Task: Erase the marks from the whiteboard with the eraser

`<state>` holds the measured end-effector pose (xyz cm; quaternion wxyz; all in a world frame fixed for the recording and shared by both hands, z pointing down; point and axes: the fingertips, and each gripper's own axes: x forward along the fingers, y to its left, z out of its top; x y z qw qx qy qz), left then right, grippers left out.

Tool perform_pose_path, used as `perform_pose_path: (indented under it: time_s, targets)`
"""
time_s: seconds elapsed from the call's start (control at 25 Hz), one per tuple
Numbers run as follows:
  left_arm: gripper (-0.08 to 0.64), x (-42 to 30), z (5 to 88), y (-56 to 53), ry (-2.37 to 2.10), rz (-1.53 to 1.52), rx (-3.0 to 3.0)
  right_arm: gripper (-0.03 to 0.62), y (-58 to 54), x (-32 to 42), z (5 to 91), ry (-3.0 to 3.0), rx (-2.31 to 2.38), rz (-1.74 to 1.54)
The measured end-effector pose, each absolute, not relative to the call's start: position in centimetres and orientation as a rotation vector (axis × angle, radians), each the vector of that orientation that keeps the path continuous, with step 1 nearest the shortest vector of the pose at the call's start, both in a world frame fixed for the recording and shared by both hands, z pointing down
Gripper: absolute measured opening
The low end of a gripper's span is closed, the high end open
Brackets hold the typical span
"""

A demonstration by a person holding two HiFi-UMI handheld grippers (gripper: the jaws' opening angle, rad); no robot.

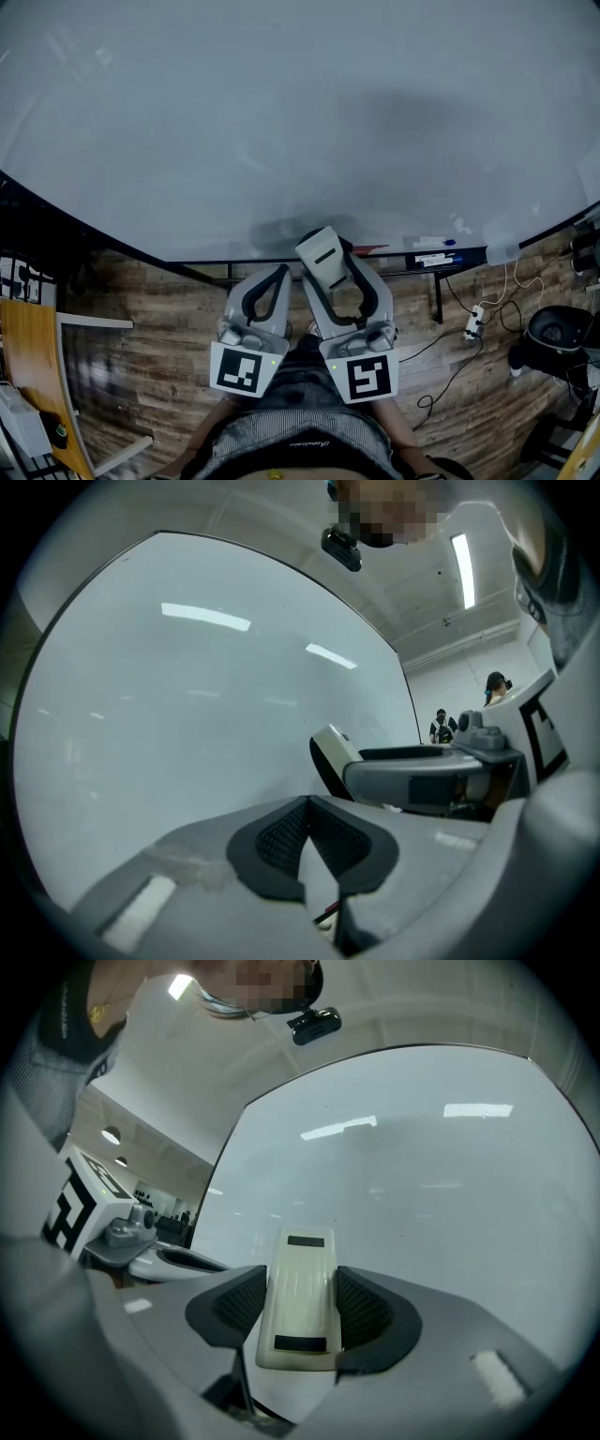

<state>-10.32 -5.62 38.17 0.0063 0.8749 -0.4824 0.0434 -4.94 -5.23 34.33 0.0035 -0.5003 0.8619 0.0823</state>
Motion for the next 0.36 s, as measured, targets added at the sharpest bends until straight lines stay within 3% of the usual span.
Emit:
perform_pose_path:
  time_s: [0.36]
  targets:
    - [0.003, -9.91, 38.38, -5.22, -1.495, 0.142, 2.727, 0.238, -4.77, -4.84, 34.43, 2.709, -1.563, 0.251]
